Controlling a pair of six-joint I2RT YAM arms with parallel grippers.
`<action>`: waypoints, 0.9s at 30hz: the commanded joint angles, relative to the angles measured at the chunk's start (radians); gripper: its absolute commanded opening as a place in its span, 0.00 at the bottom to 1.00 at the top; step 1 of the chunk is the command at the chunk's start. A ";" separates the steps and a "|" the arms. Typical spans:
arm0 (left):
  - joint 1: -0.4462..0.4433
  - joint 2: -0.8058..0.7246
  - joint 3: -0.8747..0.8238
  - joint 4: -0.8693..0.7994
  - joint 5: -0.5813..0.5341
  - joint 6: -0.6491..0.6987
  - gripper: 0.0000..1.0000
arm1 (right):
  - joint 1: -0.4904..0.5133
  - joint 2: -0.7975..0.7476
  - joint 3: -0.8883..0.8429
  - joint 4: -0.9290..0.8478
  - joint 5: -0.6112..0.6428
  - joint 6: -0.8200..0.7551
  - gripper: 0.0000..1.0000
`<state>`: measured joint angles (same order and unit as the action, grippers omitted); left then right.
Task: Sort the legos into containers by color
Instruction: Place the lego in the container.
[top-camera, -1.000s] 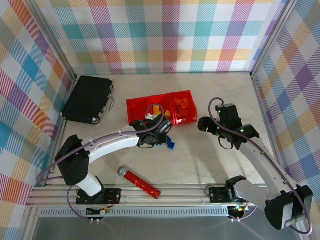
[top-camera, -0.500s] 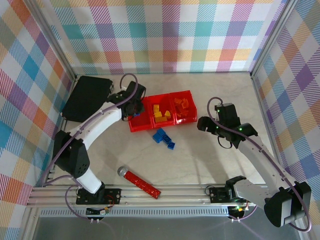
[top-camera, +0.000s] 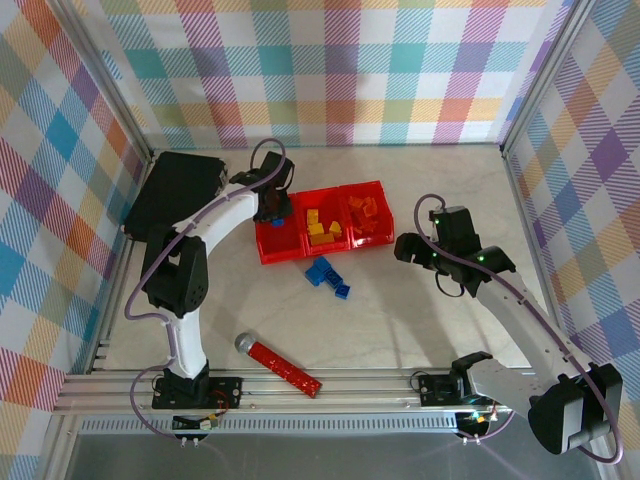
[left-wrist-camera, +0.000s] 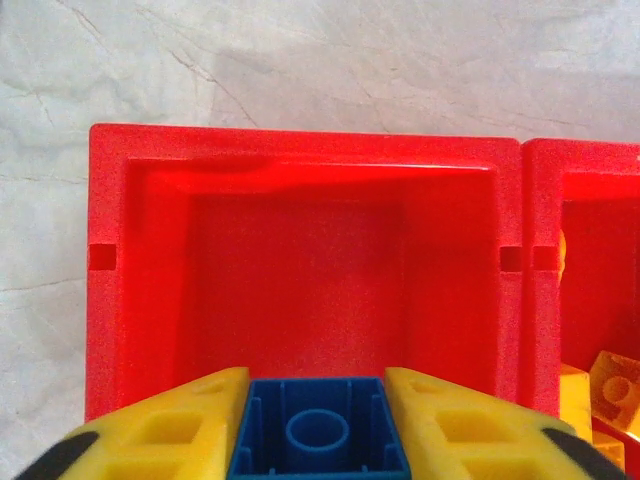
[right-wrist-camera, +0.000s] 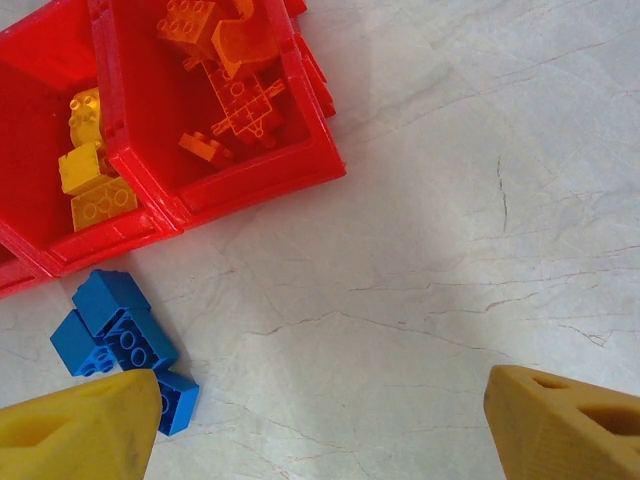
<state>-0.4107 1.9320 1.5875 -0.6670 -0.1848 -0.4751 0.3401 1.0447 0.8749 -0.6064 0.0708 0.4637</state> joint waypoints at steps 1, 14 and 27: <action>0.004 -0.076 -0.032 0.048 0.020 -0.002 0.44 | -0.006 -0.010 0.010 -0.002 0.012 -0.006 0.84; -0.103 -0.398 -0.269 0.064 0.039 0.113 0.79 | -0.006 0.025 0.010 0.008 -0.021 0.019 0.84; -0.305 -0.394 -0.452 0.068 0.273 0.403 0.88 | -0.006 0.046 0.007 0.025 -0.069 0.040 0.84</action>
<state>-0.6868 1.4872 1.1278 -0.5777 0.0265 -0.1822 0.3401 1.0790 0.8749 -0.6044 0.0322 0.4885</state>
